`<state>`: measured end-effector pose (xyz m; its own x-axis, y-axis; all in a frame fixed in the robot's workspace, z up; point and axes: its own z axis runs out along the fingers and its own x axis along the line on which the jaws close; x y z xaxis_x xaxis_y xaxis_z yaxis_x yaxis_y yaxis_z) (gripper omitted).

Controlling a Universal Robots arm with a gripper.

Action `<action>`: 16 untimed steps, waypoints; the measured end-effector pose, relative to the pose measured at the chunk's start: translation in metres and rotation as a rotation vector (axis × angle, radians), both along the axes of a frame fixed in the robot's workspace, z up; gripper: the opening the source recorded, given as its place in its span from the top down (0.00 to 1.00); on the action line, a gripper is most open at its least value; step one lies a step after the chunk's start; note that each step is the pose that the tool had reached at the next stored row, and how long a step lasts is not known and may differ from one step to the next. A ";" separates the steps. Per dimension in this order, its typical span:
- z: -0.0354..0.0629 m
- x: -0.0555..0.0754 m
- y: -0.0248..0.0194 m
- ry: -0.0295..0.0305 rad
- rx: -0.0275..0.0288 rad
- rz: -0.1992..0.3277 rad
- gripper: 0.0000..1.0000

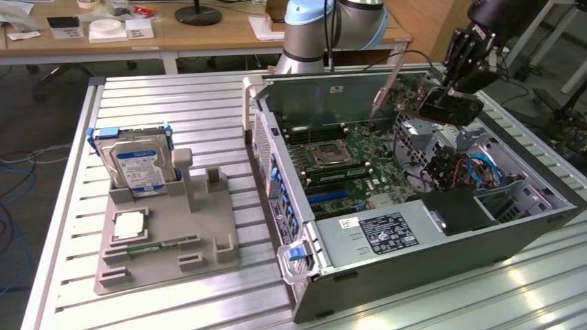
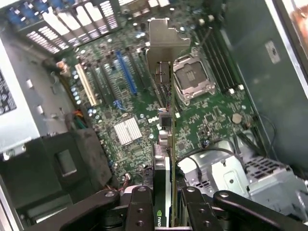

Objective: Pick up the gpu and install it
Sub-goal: 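Insert the gpu into the slot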

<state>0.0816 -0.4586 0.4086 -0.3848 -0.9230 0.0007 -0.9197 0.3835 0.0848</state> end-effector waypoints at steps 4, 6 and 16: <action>-0.0004 0.000 0.0000 0.0000 -0.0007 0.071 0.73; -0.0005 0.000 0.0000 0.0000 -0.0007 0.103 0.73; -0.0005 0.000 0.0000 0.0000 -0.0007 0.121 0.73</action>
